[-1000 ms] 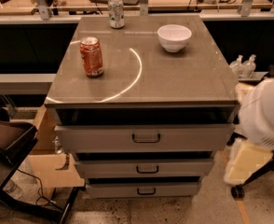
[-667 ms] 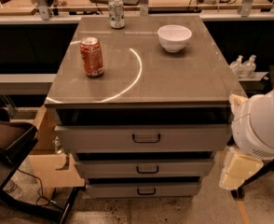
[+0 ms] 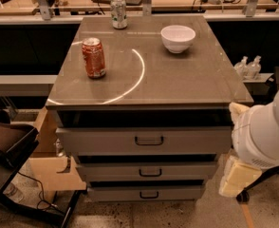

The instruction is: Open middle drawer

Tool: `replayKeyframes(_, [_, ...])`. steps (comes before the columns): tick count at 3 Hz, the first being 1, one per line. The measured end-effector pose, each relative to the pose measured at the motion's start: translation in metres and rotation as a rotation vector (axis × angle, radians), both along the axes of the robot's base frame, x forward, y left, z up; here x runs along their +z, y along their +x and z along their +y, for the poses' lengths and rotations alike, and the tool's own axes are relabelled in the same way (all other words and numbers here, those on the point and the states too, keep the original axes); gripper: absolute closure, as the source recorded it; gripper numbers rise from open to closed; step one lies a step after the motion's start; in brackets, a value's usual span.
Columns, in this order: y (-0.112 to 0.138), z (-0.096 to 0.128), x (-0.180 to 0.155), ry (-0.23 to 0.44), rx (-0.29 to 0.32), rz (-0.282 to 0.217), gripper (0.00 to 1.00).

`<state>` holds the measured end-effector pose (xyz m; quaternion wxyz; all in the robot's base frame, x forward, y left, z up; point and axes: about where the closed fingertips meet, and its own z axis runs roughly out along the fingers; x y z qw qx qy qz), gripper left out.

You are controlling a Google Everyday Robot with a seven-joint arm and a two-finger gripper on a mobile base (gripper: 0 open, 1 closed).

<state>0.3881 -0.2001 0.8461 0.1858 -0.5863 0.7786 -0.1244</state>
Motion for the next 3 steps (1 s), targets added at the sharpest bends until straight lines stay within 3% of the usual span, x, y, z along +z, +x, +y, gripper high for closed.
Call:
replayKeyframes(1, [-0.014,-0.002,-0.057,0.04,0.026,0.026,0.0])
replayKeyframes(3, [-0.069,-0.008,-0.207,0.043,0.118,0.132,0.0])
